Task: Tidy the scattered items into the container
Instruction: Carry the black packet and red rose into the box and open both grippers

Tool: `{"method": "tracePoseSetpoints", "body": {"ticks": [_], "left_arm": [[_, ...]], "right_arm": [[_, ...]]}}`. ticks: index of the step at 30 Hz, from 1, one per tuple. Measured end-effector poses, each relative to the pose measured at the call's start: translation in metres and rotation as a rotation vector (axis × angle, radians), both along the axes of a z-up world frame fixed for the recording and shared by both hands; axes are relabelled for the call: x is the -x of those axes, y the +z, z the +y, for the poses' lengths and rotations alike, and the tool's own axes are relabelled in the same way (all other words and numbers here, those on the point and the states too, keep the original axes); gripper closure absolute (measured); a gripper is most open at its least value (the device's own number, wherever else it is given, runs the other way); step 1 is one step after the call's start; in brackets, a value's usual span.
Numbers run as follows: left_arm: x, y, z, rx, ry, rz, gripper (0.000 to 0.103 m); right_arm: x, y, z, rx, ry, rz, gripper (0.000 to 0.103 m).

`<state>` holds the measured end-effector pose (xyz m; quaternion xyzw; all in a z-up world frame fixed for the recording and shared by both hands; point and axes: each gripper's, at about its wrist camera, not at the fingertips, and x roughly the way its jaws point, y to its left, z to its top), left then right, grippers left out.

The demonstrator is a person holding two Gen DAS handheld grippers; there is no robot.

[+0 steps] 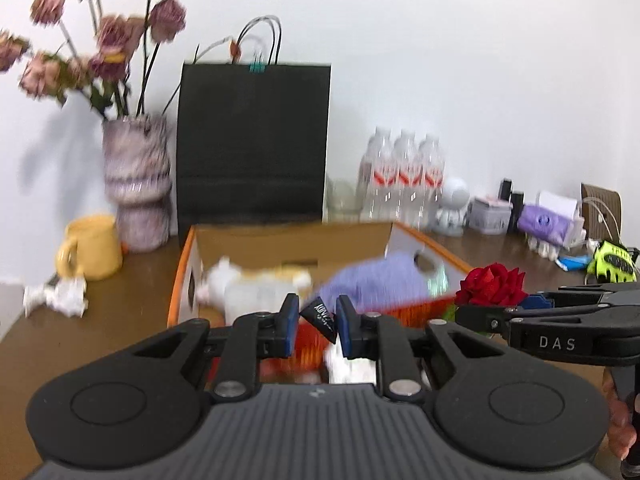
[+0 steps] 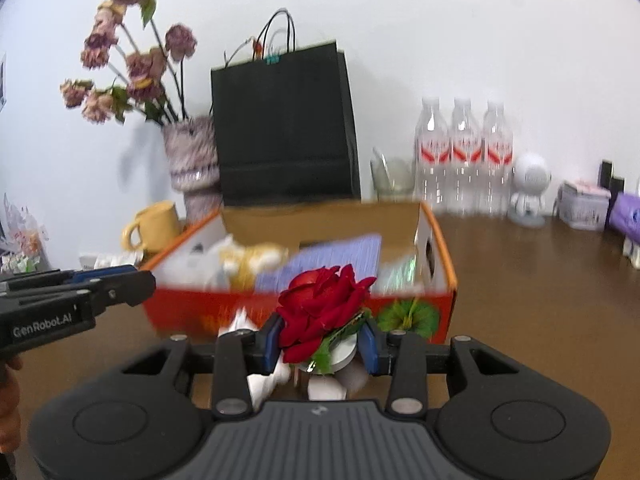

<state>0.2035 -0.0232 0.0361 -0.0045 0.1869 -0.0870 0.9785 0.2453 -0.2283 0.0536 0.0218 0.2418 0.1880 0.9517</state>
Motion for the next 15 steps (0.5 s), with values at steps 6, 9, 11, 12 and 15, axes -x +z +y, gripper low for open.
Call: {"method": "tracePoseSetpoints", "body": {"ticks": [6,9,11,12,15], "left_arm": [[-0.043,0.009,-0.006,0.017,0.002,-0.017,0.082],[-0.069,0.006,-0.006,0.034,0.011,-0.009,0.082],[-0.086,0.003,-0.005,0.047,0.019,-0.003,0.082],[-0.095,0.001,-0.003,0.055,0.026,-0.003,0.082],[-0.119,-0.005,0.0,0.076,0.032,0.007,0.082]], "right_arm": [[-0.047,0.016,0.002,-0.016,-0.006,-0.019,0.065],[-0.073,0.014,0.007,-0.018,-0.014,-0.016,0.065],[-0.091,0.01,0.01,-0.02,-0.021,-0.006,0.065],[-0.1,0.008,0.011,-0.018,-0.021,0.0,0.065],[-0.123,0.002,0.014,0.002,-0.02,0.011,0.065]]}}
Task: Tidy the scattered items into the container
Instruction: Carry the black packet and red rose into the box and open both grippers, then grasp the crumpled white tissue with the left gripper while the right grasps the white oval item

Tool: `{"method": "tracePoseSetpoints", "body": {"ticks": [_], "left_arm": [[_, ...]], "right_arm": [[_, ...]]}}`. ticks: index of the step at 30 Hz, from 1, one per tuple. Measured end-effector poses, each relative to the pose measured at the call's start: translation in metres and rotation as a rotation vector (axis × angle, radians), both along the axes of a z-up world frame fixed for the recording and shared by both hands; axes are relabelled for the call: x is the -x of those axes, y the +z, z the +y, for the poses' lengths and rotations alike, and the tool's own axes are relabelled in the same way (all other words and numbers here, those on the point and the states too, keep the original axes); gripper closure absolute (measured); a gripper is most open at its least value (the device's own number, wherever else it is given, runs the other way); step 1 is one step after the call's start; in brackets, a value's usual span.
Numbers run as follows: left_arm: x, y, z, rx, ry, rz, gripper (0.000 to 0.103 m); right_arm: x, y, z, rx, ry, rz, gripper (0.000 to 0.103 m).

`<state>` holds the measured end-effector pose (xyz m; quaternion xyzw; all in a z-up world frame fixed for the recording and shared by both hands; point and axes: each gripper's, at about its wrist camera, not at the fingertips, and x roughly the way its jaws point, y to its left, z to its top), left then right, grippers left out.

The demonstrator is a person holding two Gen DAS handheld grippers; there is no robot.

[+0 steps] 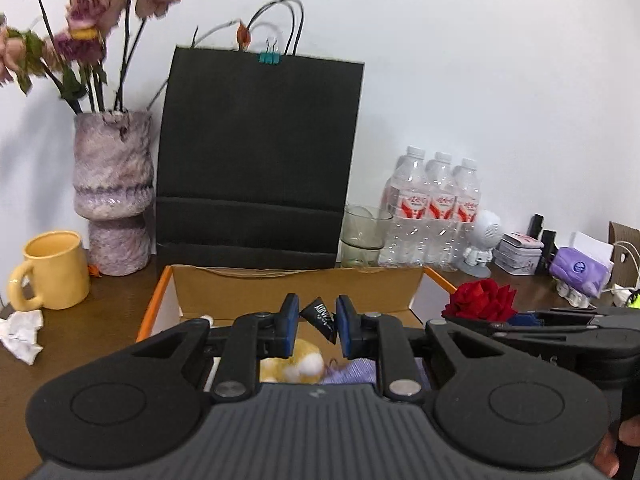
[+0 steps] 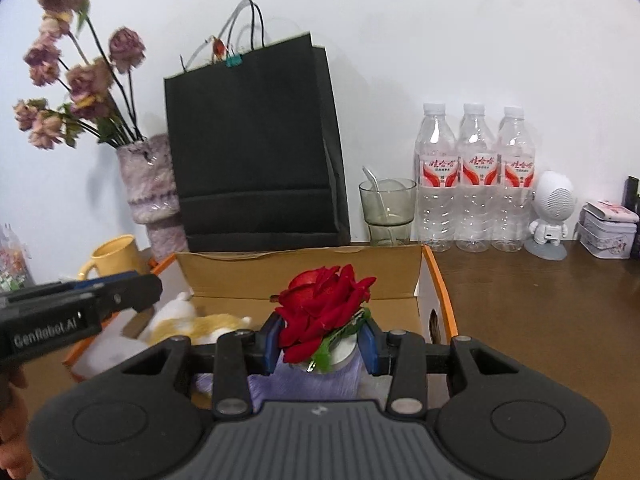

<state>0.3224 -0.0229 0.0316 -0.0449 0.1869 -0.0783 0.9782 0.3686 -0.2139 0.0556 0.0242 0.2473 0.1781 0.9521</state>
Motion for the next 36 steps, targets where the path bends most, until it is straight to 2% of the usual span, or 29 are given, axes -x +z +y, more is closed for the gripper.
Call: {"method": "tracePoseSetpoints", "body": {"ticks": [7,15,17,18,19,21,25,36], "left_arm": [[-0.04,-0.015,0.006,-0.009,-0.014,0.056,0.082],[-0.05,-0.021,0.006,-0.035,-0.013,0.072,0.08],[-0.05,-0.021,0.007,-0.031,0.003,0.086,0.064],[-0.05,-0.021,0.007,-0.032,0.014,0.089,0.039],[-0.05,-0.02,0.007,-0.035,0.028,0.087,0.014],[-0.047,-0.017,0.006,-0.048,0.06,0.067,0.0],[-0.046,-0.014,0.008,-0.05,0.079,0.067,0.0],[-0.048,-0.016,0.007,-0.054,0.091,0.083,0.0]], "right_arm": [[-0.041,-0.017,0.013,0.063,-0.002,0.04,0.065],[-0.048,-0.023,0.018,0.088,0.001,0.052,0.065],[-0.049,-0.023,0.017,0.089,-0.005,0.058,0.063],[-0.049,-0.024,0.017,0.088,-0.008,0.061,0.053],[-0.05,-0.024,0.017,0.092,-0.01,0.067,0.028],[-0.048,-0.022,0.017,0.096,-0.023,0.056,0.005],[-0.044,-0.017,0.018,0.101,-0.026,0.033,0.004],[-0.045,-0.019,0.019,0.112,-0.033,0.042,0.003]]}}
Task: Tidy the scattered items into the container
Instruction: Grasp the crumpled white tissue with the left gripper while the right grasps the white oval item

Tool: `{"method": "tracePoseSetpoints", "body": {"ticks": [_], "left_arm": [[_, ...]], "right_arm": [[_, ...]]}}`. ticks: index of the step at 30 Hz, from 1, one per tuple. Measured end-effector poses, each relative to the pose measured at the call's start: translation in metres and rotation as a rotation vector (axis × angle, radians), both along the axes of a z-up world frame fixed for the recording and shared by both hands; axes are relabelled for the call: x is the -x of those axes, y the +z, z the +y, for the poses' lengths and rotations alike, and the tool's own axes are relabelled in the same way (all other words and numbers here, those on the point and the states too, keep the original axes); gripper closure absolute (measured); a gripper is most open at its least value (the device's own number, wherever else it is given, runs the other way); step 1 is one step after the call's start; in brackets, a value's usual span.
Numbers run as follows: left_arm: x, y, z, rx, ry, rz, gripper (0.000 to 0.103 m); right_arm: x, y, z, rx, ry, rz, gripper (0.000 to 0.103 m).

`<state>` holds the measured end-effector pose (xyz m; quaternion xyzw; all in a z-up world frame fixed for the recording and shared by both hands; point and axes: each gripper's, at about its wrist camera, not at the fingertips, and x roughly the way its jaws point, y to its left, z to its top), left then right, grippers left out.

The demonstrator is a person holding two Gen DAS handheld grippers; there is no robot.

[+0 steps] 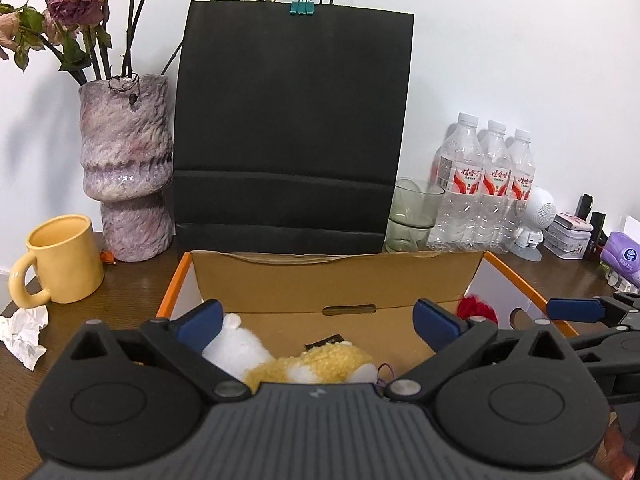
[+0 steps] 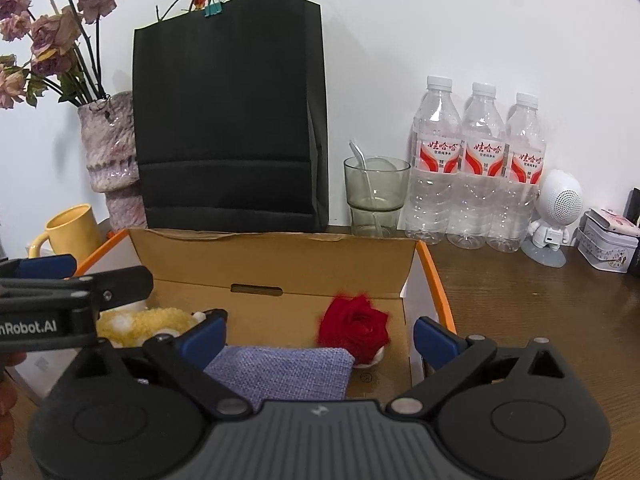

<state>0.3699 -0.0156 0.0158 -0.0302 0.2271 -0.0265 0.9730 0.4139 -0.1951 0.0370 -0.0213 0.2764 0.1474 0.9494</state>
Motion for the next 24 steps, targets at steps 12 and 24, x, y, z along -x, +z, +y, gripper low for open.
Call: {"method": "tracePoseSetpoints", "body": {"ticks": [12,24], "left_arm": [[0.025,0.01,0.0,0.014,0.021,-0.043,0.0],[0.097,0.015,-0.009,0.038,0.013,-0.059,0.0]], "right_arm": [[0.015,0.006,-0.005,-0.026,-0.003,-0.027,0.002],[0.086,0.015,-0.024,-0.046,-0.021,-0.073,0.001]]}}
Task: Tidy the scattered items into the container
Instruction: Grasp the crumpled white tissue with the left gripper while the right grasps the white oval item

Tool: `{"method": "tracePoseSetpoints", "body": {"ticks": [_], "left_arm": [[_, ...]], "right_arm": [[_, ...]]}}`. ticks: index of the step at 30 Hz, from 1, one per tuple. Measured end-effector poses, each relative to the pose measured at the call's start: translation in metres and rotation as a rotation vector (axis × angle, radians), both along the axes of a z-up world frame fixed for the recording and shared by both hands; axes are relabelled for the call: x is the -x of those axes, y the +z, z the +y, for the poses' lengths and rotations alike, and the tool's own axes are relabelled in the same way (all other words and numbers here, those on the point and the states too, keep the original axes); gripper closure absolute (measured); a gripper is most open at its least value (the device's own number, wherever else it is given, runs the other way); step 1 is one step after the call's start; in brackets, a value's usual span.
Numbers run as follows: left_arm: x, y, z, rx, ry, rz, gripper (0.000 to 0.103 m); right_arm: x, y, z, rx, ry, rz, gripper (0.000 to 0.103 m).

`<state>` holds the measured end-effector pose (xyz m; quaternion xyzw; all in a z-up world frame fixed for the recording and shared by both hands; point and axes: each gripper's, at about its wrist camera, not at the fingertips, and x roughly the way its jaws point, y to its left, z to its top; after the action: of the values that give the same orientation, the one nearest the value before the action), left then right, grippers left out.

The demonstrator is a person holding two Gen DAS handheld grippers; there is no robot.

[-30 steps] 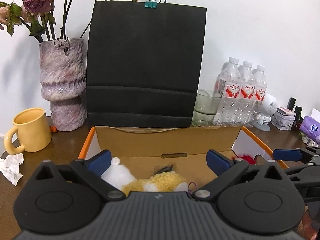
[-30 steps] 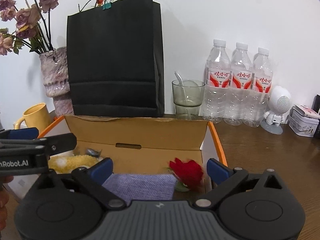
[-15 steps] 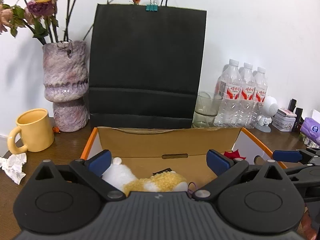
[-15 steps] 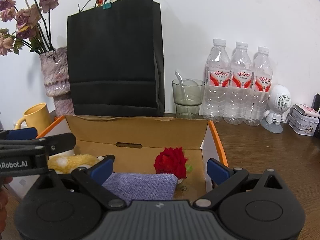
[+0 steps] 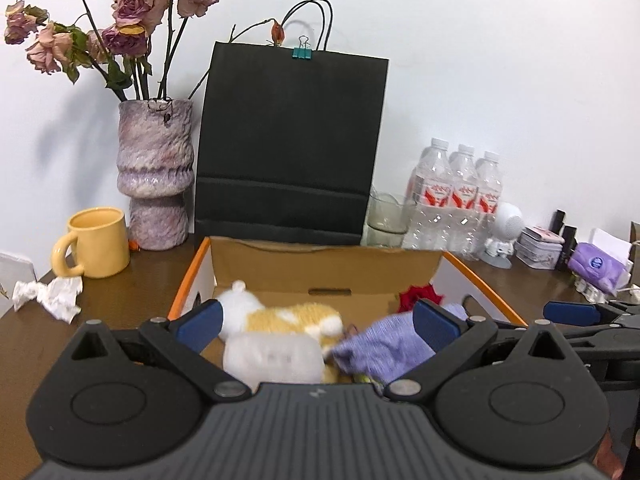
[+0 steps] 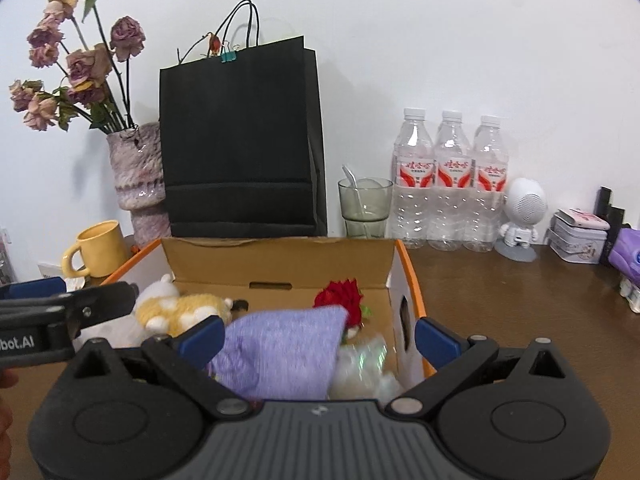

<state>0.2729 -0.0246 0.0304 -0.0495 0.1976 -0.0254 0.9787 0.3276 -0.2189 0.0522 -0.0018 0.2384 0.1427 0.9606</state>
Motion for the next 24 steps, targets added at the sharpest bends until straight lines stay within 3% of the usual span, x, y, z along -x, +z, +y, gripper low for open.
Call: {"method": "tracePoseSetpoints", "body": {"ticks": [7,17,20,24], "left_arm": [[0.026,-0.01,-0.006,0.011,-0.018,0.027,0.0],[0.042,-0.042,-0.019,0.003,-0.061,0.087,0.002],[0.042,-0.049,-0.026,-0.003,-0.091,0.102,0.012],[0.039,-0.058,-0.033,-0.011,-0.126,0.136,0.032]], "right_arm": [[0.034,-0.011,-0.006,0.035,0.01,0.012,0.001],[0.063,-0.049,0.003,0.12,0.076,0.081,0.006],[0.067,-0.054,0.007,0.137,0.094,0.085,0.011],[0.068,-0.056,0.008,0.136,0.116,0.094,0.027]]}}
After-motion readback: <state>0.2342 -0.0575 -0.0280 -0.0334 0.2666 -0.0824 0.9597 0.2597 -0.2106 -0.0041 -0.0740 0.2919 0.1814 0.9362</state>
